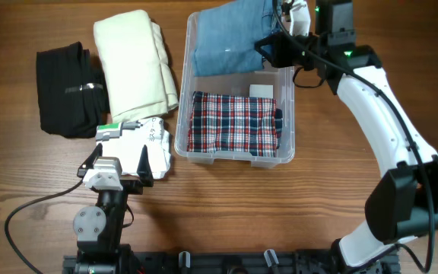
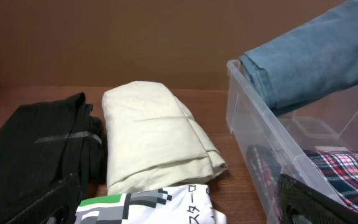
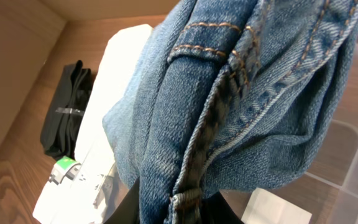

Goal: Pack container
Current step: 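Lift the jeans and lower them into the bin's back half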

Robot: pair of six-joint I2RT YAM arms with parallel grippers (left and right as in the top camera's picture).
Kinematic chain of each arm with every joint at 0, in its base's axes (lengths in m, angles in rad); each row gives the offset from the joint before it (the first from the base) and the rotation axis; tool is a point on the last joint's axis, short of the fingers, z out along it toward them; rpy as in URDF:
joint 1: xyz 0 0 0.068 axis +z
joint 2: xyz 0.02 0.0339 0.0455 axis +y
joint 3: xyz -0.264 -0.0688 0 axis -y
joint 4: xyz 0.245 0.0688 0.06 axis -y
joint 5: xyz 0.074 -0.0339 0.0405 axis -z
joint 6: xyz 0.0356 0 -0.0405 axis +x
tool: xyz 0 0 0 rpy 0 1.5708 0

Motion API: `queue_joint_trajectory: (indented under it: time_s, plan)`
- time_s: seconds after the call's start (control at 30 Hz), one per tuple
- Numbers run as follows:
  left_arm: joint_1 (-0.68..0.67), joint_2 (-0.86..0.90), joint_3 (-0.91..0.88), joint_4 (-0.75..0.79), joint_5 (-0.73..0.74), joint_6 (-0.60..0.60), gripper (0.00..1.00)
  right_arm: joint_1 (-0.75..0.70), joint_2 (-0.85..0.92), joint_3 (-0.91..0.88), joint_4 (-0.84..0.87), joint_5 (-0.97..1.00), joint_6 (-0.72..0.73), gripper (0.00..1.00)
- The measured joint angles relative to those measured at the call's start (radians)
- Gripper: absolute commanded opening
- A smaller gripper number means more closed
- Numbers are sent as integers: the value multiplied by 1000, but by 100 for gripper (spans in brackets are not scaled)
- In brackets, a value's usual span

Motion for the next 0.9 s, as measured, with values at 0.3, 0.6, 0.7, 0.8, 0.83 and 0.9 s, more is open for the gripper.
queue_joint_trajectory:
  time_s: [0.3,0.6,0.7,0.8,0.83,0.9]
  plan:
    - [0,0,0,0,0,0,100,21,88,0,17,1,3,4]
    - [0,0,0,0,0,0,100,39,103,0,39,13,3,50]
    - [0,0,0,0,0,0,100,39,103,0,51,16,9,70]
    - [0,0,0,0,0,0,100,39,103,0,57,23,-1,80]
    - [0,0,0,0,0,0,100,39,103,0,56,27,-8,83]
    - [0,0,0,0,0,0,100,39,102,0,50,50,-23,85]
